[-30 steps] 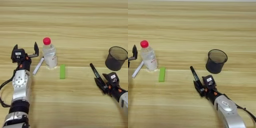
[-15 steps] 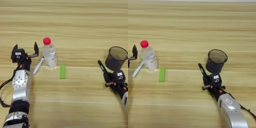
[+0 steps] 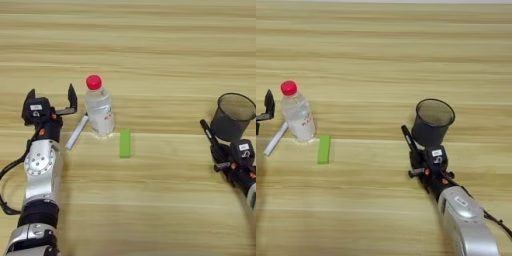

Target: Move the objects on the table

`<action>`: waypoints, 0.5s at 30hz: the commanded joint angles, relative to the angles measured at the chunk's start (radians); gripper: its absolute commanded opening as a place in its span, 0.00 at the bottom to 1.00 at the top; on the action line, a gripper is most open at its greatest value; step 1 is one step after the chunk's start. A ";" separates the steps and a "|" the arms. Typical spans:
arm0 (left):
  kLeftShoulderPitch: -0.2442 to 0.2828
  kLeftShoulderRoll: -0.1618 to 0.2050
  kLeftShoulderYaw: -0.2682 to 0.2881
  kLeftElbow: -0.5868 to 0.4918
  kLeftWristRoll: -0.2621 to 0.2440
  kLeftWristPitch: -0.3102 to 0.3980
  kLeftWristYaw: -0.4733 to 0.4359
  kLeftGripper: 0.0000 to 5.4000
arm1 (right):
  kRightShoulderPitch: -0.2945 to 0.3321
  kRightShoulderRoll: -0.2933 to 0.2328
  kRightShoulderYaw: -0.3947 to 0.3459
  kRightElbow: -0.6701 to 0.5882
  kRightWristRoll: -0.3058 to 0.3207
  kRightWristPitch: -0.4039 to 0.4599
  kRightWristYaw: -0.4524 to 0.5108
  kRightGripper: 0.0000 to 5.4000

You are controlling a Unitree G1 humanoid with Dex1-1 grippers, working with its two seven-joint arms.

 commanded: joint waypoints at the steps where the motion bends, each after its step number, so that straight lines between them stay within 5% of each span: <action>1: 0.000 -0.001 0.001 -0.002 0.003 0.005 0.004 1.00 | 0.010 0.004 0.009 -0.046 0.004 -0.037 0.014 0.36; 15: -0.002 -0.003 0.000 0.001 0.004 0.004 0.007 1.00 | 0.016 0.009 0.044 -0.114 -0.005 -0.139 0.031 0.69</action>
